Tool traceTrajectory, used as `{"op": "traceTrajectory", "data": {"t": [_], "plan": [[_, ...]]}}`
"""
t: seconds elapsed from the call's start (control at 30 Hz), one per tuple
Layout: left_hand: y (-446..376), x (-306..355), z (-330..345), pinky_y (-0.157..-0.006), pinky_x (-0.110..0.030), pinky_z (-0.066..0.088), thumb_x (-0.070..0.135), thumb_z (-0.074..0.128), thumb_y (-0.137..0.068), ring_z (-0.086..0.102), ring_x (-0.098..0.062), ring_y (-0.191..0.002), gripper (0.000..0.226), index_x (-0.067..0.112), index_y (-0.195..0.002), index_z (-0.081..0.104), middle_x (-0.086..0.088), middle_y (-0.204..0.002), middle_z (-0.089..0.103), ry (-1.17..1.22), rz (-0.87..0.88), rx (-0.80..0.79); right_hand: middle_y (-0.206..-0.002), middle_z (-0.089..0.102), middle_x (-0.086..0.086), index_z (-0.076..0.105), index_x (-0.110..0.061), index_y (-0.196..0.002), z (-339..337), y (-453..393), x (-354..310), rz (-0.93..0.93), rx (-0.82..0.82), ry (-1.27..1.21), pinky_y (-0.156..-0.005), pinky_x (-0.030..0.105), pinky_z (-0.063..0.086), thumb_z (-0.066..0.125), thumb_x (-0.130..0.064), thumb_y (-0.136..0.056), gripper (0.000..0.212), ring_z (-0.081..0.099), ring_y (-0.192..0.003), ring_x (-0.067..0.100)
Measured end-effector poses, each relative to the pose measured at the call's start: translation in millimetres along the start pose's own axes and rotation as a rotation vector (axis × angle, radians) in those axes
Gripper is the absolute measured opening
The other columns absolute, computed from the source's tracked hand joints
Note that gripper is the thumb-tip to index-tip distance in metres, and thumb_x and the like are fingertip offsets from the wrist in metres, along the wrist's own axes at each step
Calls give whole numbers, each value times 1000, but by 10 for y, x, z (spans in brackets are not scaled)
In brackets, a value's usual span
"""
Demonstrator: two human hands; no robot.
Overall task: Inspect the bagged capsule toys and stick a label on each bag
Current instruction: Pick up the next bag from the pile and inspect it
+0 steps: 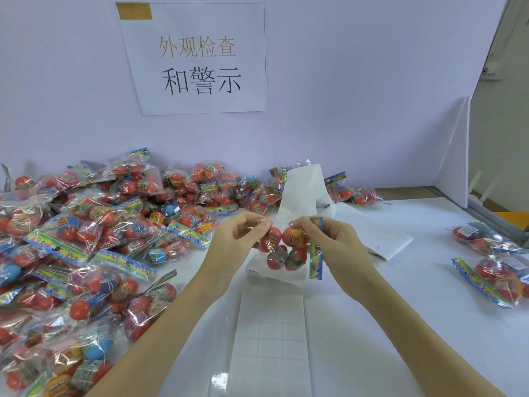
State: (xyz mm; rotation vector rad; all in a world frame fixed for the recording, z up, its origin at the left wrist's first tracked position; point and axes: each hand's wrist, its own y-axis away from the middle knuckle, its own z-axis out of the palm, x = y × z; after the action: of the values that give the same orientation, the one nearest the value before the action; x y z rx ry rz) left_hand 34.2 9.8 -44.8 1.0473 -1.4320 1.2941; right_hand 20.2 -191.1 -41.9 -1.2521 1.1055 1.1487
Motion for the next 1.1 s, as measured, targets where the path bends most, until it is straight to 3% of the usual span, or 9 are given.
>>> {"op": "traceTrajectory", "data": {"t": [0.1, 0.27, 0.47, 0.6, 0.73, 0.83, 0.9, 1.0, 1.1], "plan": [[-6, 11, -14, -72, -24, 58, 16, 69, -99, 69, -15, -76, 12, 8, -95, 76, -9, -87, 76, -68, 29, 27, -92, 80, 4, 83, -21, -88, 6, 12, -21, -55, 7, 44, -77, 25, 60, 72, -43, -90, 25, 76, -85, 15], [9, 32, 49, -63, -23, 56, 14, 66, -101, 68, -12, -69, 16, 7, -91, 76, -8, -82, 76, -77, 33, 45, -84, 80, 2, 82, -16, -85, 0, -4, -43, -89, 127, 43, -68, 18, 56, 64, -30, -102, 28, 75, -76, 11], [32, 46, 48, -60, -27, 50, 9, 57, -104, 57, -19, -73, 14, 5, -96, 69, -1, -79, 66, -3, -19, -45, -91, 81, 3, 84, -12, -90, -42, 37, -75, -55, 76, 6, -74, 19, 59, 61, -38, -103, 37, 78, -84, 15], [53, 67, 48, -60, -22, 50, 31, 70, -96, 62, -16, -74, 20, 16, -107, 75, 2, -86, 73, -114, 12, -138, -95, 82, 2, 85, -19, -92, -56, 30, -64, -24, 33, 46, -83, 27, 60, 66, -44, -97, 32, 78, -90, 18], [21, 35, 15, -54, -23, 50, 10, 73, -95, 59, -13, -58, 4, 12, -92, 76, -1, -71, 71, -105, 112, 43, -105, 80, -1, 79, -23, -112, -116, -1, -82, 34, -81, -19, -84, 31, 59, 65, -53, -88, 40, 76, -101, 16], [-24, 15, -47, -53, -25, 50, 5, 72, -96, 56, -16, -53, 6, 8, -92, 74, -3, -68, 69, -126, 153, 133, -95, 80, -1, 79, -16, -105, -133, -14, -45, 60, -71, 37, -70, 19, 54, 73, -35, -93, 24, 72, -83, 10], [-28, 3, -53, -53, -27, 50, 5, 71, -97, 56, -17, -52, 5, 6, -92, 73, -5, -67, 68, -130, 143, 159, -82, 76, 3, 80, -12, -97, -122, -20, 4, 20, -12, 97, -67, 21, 53, 72, -18, -97, 10, 65, -71, 11], [-8, 9, -6, -61, -26, 52, 33, 69, -98, 60, -16, -61, 13, 21, -96, 73, 2, -72, 69, -218, 70, 83, -68, 66, 0, 77, -6, -96, -141, -39, 39, -29, 16, 88, -62, 23, 47, 67, -9, -100, 11, 52, -60, 14], [7, 35, 14, -69, -18, 47, 59, 59, -87, 62, -8, -77, 37, 28, -98, 75, 15, -81, 71, -323, 48, -51, -67, 62, 0, 76, -3, -100, -132, -25, 39, -26, -101, 37, -59, 21, 43, 66, -11, -101, 13, 46, -60, 13]]}}
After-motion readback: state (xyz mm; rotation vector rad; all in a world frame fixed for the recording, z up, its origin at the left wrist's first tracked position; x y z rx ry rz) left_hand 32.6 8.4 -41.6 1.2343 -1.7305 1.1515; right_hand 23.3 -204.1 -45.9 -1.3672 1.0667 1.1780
